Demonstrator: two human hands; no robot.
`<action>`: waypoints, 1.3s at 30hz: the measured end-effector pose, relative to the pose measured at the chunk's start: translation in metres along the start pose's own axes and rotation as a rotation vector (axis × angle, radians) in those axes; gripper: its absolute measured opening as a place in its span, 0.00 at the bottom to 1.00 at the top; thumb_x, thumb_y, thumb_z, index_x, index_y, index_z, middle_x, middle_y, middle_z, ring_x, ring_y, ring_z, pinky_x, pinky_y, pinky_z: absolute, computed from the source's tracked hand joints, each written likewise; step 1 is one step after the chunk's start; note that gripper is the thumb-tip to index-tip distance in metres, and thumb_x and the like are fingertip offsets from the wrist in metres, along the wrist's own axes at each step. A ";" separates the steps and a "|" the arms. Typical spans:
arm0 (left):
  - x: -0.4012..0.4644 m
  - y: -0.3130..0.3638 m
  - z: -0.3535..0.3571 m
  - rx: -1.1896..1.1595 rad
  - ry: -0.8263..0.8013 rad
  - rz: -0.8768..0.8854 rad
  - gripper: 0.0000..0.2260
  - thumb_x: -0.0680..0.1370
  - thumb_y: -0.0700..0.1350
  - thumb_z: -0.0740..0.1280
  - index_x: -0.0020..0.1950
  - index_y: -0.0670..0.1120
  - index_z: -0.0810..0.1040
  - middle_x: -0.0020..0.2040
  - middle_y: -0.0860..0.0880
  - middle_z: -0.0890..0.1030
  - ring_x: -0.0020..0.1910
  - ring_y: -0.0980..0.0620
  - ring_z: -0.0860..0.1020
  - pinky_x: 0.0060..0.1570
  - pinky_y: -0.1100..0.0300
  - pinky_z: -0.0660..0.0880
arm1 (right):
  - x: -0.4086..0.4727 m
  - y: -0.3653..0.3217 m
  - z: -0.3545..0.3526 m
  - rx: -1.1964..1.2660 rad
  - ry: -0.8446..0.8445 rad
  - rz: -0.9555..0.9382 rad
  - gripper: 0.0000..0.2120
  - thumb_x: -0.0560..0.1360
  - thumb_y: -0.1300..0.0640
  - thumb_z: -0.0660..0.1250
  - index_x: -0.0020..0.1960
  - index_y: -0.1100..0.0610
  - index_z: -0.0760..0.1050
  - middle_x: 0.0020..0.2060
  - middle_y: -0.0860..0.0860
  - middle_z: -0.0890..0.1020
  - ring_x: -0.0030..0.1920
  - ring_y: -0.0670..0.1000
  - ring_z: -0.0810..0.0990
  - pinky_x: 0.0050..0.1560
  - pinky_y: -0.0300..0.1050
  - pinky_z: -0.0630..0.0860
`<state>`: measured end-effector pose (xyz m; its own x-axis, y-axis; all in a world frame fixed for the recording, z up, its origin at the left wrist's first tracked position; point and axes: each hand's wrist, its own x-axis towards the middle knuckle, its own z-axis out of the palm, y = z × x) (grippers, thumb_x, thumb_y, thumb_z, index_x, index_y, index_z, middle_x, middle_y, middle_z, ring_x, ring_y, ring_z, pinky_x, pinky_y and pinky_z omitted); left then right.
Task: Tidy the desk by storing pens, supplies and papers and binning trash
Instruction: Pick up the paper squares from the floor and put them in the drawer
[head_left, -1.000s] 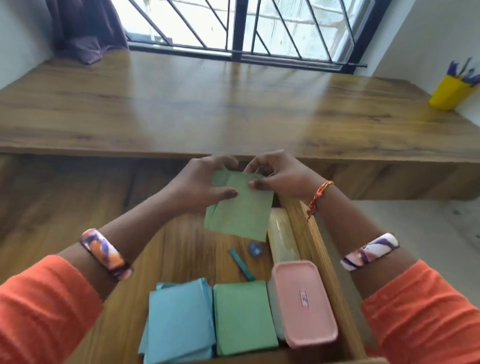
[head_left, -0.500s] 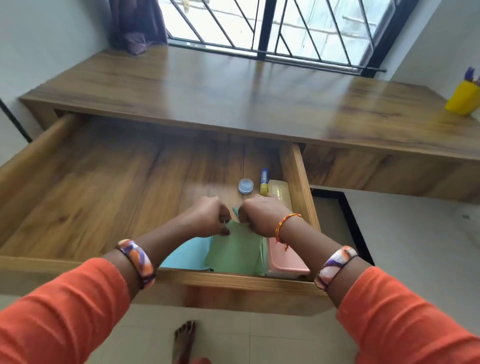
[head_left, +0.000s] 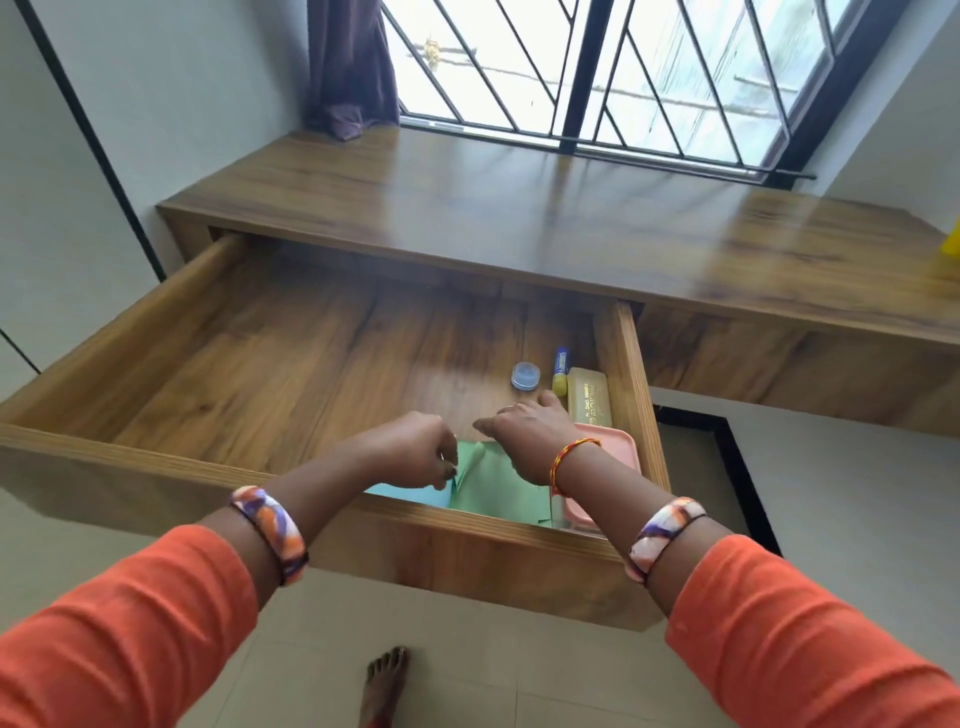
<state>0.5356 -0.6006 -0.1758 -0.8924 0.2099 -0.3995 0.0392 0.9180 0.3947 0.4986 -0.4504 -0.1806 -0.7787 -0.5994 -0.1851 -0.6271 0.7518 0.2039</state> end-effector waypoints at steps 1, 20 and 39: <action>0.001 0.001 0.003 -0.003 -0.014 -0.003 0.11 0.77 0.43 0.63 0.56 0.42 0.79 0.49 0.46 0.84 0.41 0.53 0.78 0.47 0.60 0.75 | 0.001 -0.001 -0.001 0.002 -0.004 -0.001 0.22 0.75 0.66 0.59 0.67 0.52 0.68 0.61 0.53 0.77 0.63 0.57 0.71 0.61 0.54 0.63; 0.018 0.014 0.019 -0.096 0.088 -0.049 0.17 0.77 0.42 0.63 0.66 0.41 0.71 0.62 0.43 0.76 0.61 0.46 0.75 0.61 0.54 0.72 | 0.004 0.004 0.008 0.107 -0.184 0.032 0.25 0.72 0.65 0.64 0.68 0.52 0.66 0.61 0.55 0.76 0.63 0.55 0.73 0.65 0.56 0.60; -0.035 -0.005 -0.034 0.225 -0.306 0.032 0.23 0.61 0.43 0.78 0.54 0.50 0.78 0.49 0.54 0.80 0.51 0.53 0.80 0.55 0.55 0.78 | -0.006 -0.049 -0.056 0.501 -0.338 -0.319 0.16 0.63 0.56 0.77 0.46 0.59 0.75 0.39 0.53 0.79 0.38 0.52 0.78 0.36 0.44 0.78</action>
<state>0.5508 -0.6242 -0.1355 -0.7148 0.2993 -0.6320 0.1934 0.9531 0.2326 0.5335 -0.4990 -0.1356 -0.4582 -0.7551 -0.4689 -0.6781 0.6380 -0.3648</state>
